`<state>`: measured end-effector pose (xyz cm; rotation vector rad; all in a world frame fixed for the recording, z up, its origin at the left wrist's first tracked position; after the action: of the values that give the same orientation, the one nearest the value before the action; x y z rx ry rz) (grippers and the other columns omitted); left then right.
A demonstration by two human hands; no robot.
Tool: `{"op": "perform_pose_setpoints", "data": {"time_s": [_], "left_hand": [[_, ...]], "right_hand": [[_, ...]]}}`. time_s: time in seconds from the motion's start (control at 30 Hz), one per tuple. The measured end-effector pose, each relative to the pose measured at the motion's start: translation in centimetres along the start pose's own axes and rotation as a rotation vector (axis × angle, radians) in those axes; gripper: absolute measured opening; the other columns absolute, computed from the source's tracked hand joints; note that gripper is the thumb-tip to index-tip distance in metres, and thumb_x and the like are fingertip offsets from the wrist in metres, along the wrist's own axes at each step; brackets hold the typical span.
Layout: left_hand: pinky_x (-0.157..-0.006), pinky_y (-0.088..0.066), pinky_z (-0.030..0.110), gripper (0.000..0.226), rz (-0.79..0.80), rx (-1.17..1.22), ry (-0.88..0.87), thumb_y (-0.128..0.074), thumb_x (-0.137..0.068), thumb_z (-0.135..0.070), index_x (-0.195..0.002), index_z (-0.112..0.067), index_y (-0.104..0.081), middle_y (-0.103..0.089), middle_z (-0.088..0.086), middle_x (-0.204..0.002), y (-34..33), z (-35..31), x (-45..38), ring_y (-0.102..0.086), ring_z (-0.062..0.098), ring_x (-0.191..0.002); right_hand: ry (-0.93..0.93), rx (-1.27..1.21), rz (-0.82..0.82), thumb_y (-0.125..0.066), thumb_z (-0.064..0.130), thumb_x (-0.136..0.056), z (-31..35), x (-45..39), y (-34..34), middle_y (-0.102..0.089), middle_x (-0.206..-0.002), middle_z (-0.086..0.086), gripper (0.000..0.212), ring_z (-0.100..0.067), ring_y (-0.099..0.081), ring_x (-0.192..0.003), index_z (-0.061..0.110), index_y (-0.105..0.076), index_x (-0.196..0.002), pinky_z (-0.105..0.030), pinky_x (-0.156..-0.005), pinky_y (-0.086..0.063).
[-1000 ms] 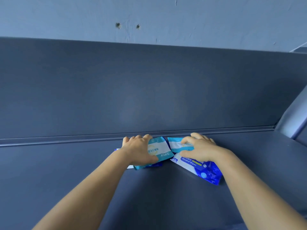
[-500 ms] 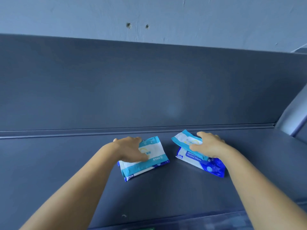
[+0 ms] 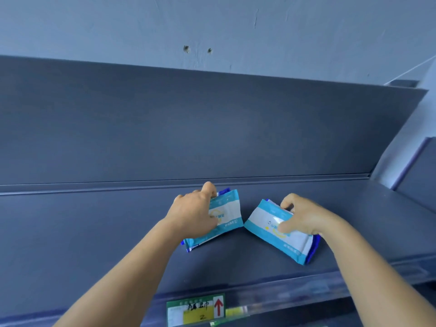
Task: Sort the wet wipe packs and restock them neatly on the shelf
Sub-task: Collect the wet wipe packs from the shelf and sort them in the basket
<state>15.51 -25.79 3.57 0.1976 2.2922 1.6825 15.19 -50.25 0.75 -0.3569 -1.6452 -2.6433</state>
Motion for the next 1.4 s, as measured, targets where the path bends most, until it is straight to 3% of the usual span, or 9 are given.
{"op": "perform_pose_setpoints", "data": {"time_s": [0.1,0.17,0.33,0.47,0.7,0.8,1.17,1.33,1.4], "left_hand": [[-0.088,-0.035,0.030,0.058,-0.067,0.042,0.026,-0.056,-0.085,-0.031,-0.134,-0.020,-0.027,-0.062,-0.001,-0.095,0.4,-0.3,0.6,-0.055,0.022,-0.084],[-0.092,-0.038,0.030,0.055,-0.135,0.098,0.058,-0.058,-0.085,-0.033,-0.135,-0.021,-0.036,-0.062,-0.003,-0.108,0.8,-0.4,0.9,-0.057,0.021,-0.095],[-0.073,-0.050,0.031,0.024,-0.304,0.582,0.171,-0.061,-0.083,-0.030,-0.104,-0.027,-0.051,-0.060,-0.012,-0.094,1.9,-0.4,2.6,-0.059,0.013,-0.086],[-0.064,-0.050,0.026,0.021,-0.312,0.861,0.144,-0.061,-0.085,-0.024,-0.104,-0.026,-0.051,-0.062,-0.013,-0.093,2.1,-1.7,4.3,-0.061,0.006,-0.083],[-0.078,-0.057,0.044,0.019,-0.108,1.119,0.009,-0.061,-0.089,-0.016,-0.100,-0.028,-0.051,-0.065,-0.004,-0.101,1.5,-6.2,9.4,-0.066,0.020,-0.092],[-0.080,-0.056,0.050,0.020,0.001,1.179,-0.016,-0.059,-0.091,-0.013,-0.100,-0.029,-0.050,-0.065,-0.001,-0.103,0.1,-8.0,12.6,-0.067,0.023,-0.094],[-0.083,-0.055,0.052,0.024,0.466,1.196,-0.204,-0.060,-0.086,-0.009,-0.101,-0.026,-0.052,-0.068,0.004,-0.105,-7.6,-19.5,23.5,-0.068,0.025,-0.093],[-0.084,-0.054,0.053,0.024,0.621,1.135,-0.273,-0.058,-0.085,-0.005,-0.102,-0.021,-0.051,-0.067,0.006,-0.105,-11.8,-25.6,28.7,-0.066,0.027,-0.095],[-0.085,-0.054,0.049,0.025,0.682,1.110,-0.308,-0.057,-0.087,-0.005,-0.105,-0.020,-0.049,-0.066,0.006,-0.106,-13.6,-28.2,30.9,-0.065,0.026,-0.095]], "right_hand": [[0.040,-0.057,0.017,-0.075,0.025,-0.069,0.3,0.8,0.1,-0.070,-0.092,-0.007,0.029,-0.019,-0.064,-0.076,0.011,-0.064,-0.092,-0.030,-0.065,-0.048],[0.097,-0.148,-0.026,-0.071,0.021,-0.073,0.8,1.5,0.5,-0.070,-0.083,-0.005,0.016,-0.017,-0.060,-0.068,0.011,-0.065,-0.085,-0.027,-0.059,-0.042],[0.151,-0.518,-0.303,-0.065,0.014,-0.084,0.9,4.8,2.3,-0.069,-0.089,0.003,0.008,-0.016,-0.067,-0.079,0.016,-0.062,-0.091,-0.032,-0.062,-0.050],[0.114,-0.803,-0.478,-0.060,0.012,-0.088,0.0,8.8,2.6,-0.069,-0.098,0.004,0.010,-0.012,-0.066,-0.084,0.016,-0.060,-0.097,-0.026,-0.057,-0.050],[0.053,-0.966,-0.716,-0.060,0.008,-0.088,-1.0,18.7,1.8,-0.069,-0.105,0.006,0.026,-0.012,-0.067,-0.093,0.021,-0.057,-0.109,-0.032,-0.073,-0.055],[-0.005,-0.962,-0.771,-0.060,0.006,-0.088,-1.9,23.3,0.2,-0.069,-0.103,0.005,0.026,-0.012,-0.068,-0.091,0.020,-0.057,-0.110,-0.027,-0.067,-0.053],[-0.370,-0.857,-0.995,-0.058,0.001,-0.086,-11.7,41.3,-4.7,-0.068,-0.100,0.000,0.025,-0.017,-0.066,-0.089,0.017,-0.056,-0.105,-0.034,-0.076,-0.053],[-0.542,-0.823,-1.073,-0.060,0.005,-0.086,-17.2,49.0,-6.9,-0.065,-0.099,0.005,0.025,-0.008,-0.062,-0.084,0.020,-0.055,-0.106,-0.025,-0.065,-0.046],[-0.608,-0.817,-1.092,-0.061,0.007,-0.086,-19.3,51.9,-7.9,-0.064,-0.100,0.007,0.027,-0.008,-0.062,-0.087,0.022,-0.054,-0.107,-0.026,-0.069,-0.049]]}}
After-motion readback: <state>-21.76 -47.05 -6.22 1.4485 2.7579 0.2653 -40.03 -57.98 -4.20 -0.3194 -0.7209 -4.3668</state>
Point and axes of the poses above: each hand's wrist, its own x-axis away from the middle knuckle, its own y-axis out of the back of the hand, z = x × y, the point moved 9 cm from there along -x, towards the middle knuckle
